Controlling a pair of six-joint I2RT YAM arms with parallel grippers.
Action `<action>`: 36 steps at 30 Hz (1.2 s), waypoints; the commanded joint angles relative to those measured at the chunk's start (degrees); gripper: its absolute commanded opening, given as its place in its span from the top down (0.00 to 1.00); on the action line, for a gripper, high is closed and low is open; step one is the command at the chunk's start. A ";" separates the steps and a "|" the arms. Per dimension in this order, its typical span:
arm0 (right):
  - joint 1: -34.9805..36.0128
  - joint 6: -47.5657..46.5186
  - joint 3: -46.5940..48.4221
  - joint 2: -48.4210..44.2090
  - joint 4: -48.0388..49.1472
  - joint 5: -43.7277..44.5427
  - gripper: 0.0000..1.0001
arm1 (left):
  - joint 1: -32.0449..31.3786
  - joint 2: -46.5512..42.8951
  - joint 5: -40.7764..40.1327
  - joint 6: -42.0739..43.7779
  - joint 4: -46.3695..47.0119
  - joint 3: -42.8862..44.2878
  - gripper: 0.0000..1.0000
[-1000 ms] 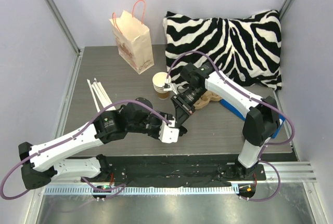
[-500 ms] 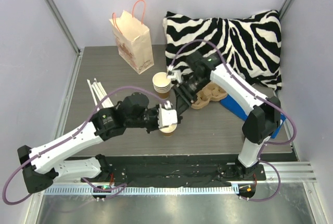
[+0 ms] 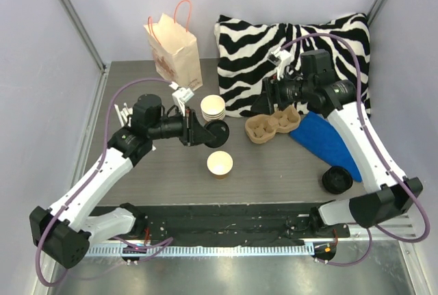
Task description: Pack the takeout coffee
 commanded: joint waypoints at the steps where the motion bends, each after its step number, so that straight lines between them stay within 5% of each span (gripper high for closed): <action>1: 1.15 2.52 -1.08 -1.87 8.68 2.36 0.38 | 3.71 0.84 7.67 -21.92 18.74 -4.53 1.00; 10: 8.53 -0.30 2.70 -0.20 6.21 6.76 0.43 | 4.50 3.91 6.44 -38.11 31.94 -10.07 1.00; 36: 15.57 0.14 5.07 3.14 5.95 5.35 0.52 | 6.35 5.67 6.26 -42.33 35.46 -14.03 1.00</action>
